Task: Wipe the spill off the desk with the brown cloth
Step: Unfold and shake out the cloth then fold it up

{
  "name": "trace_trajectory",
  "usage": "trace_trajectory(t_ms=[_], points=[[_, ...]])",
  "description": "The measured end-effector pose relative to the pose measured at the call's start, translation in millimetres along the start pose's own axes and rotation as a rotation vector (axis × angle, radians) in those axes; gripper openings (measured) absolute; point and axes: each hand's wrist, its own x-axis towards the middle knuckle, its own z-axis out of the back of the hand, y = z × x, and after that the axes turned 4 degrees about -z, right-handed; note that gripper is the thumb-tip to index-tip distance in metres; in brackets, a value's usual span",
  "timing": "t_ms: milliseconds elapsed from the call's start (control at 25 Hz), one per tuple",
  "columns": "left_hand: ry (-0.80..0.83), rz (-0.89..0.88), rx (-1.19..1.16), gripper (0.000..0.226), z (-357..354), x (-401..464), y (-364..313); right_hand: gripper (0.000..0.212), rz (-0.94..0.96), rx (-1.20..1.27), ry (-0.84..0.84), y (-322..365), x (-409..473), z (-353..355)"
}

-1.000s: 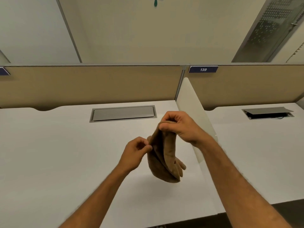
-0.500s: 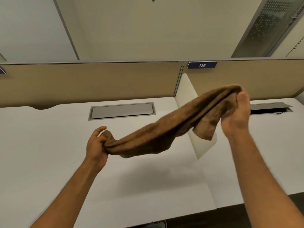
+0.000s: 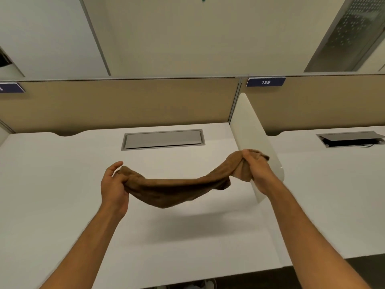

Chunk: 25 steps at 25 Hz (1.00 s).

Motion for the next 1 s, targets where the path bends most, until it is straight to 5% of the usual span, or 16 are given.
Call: trace_trajectory(t_ms=[200, 320, 480, 560, 640, 720, 840, 920, 1000], points=[[-0.067, -0.068, 0.019, 0.035, 20, 15, -7, 0.045, 0.106, -0.094, -0.123, 10, 6, 28], [-0.111, -0.115, 0.043, 0.035, 25, 25, -16, 0.020, 0.233, -0.083, -0.148, 6, 6, 46], [-0.117, -0.145, -0.037, 0.035, 30, 31, -30, 0.026, 0.028, 0.472, 0.203, -14, -1, 69], [-0.106, -0.150, -0.077, 0.035, 32, 32, -32, 0.034, -0.140, 0.362, 0.252, -36, -11, 50], [-0.084, -0.141, -0.079, 0.035, 31, 30, -28, 0.016, -0.136, 0.072, 0.221, -58, -18, 24], [-0.078, -0.134, -0.056, 0.035, 29, 28, -20, 0.021, -0.125, -0.055, 0.271, -63, -21, 6], [-0.123, -0.150, -0.048, 0.035, 32, 29, -17, 0.018, -0.027, 0.165, 0.196, -43, -16, 19], [-0.158, -0.165, -0.126, 0.038, 41, 32, -22, 0.016, 0.050, 0.397, 0.289, -27, -12, 48], [-0.159, -0.168, -0.166, 0.039, 51, 36, -25, 0.041, -0.021, 0.340, 0.327, -24, -9, 62]])
